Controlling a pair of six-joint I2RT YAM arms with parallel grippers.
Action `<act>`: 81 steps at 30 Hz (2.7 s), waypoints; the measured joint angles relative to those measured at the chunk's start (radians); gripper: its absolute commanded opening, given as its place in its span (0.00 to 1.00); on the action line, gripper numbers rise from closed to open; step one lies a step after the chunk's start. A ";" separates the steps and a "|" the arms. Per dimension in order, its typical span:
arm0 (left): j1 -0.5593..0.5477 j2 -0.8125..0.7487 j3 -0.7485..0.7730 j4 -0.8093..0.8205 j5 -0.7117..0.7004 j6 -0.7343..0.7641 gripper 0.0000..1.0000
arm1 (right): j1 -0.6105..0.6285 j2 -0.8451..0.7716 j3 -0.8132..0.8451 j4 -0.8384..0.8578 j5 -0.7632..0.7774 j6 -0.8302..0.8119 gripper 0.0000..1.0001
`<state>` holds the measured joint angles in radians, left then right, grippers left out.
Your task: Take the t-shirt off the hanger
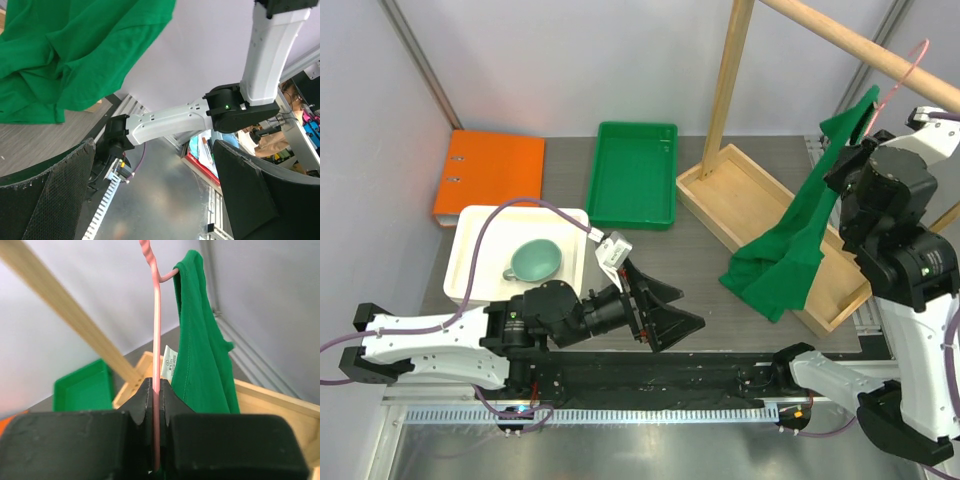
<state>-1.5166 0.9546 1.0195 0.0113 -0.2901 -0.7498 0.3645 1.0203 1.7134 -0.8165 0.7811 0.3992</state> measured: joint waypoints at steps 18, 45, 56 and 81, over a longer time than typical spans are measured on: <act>0.026 0.080 0.178 -0.289 -0.197 0.096 1.00 | 0.000 -0.191 -0.254 -0.003 -0.852 -0.051 0.01; 0.435 0.402 0.525 -0.178 0.211 0.208 0.72 | 0.000 -0.300 -0.483 0.053 -1.218 -0.046 0.01; 0.435 0.567 0.700 -0.172 0.225 0.228 0.21 | 0.000 -0.303 -0.483 0.049 -1.278 -0.054 0.02; 0.404 0.740 0.976 -0.442 0.245 0.468 0.00 | 0.035 -0.034 -0.185 -0.193 -1.089 -0.226 0.33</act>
<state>-1.1122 1.6951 1.9953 -0.4305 -0.0452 -0.2817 0.3996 0.9863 1.5280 -1.0100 -0.3084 0.1730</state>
